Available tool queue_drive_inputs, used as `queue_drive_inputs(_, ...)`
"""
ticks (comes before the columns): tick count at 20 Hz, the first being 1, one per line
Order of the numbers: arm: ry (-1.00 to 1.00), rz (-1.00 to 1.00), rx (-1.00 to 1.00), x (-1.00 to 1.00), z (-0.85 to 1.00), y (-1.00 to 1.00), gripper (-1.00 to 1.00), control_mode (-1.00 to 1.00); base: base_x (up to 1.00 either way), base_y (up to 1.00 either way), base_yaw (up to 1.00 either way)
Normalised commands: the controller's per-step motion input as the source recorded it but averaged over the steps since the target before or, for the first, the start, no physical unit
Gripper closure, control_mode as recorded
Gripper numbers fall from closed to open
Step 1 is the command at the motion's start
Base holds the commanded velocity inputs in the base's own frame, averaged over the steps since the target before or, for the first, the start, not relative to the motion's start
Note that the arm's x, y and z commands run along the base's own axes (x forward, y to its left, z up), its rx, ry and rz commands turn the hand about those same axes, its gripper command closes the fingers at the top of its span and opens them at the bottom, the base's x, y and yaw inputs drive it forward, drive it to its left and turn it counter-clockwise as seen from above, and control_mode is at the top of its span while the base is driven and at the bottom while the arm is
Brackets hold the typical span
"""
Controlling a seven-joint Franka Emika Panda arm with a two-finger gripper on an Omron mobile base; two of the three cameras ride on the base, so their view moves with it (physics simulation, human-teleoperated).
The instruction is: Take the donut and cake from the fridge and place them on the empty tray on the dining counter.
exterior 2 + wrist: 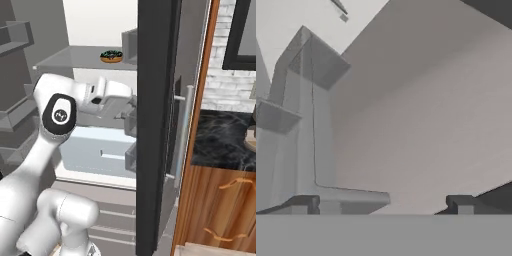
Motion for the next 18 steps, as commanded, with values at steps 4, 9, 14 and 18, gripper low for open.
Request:
queue_drive_inputs(4,0.0,-0.15,-0.02,-0.36,0.05,-1.0,-1.0,-1.0,0.0,0.0,0.0)
queue_drive_inputs(9,0.0,-0.09,-0.02,-0.14,0.01,-0.93,-1.0,-1.0,0.0,0.0,0.0)
queue_drive_inputs(14,-0.01,0.02,0.02,-0.28,0.1,0.13,-1.0,-1.0,0.0,0.0,0.0)
queue_drive_inputs(18,0.0,0.16,0.01,-0.43,0.18,1.0,-1.0,-1.0,0.0,0.0,0.0)
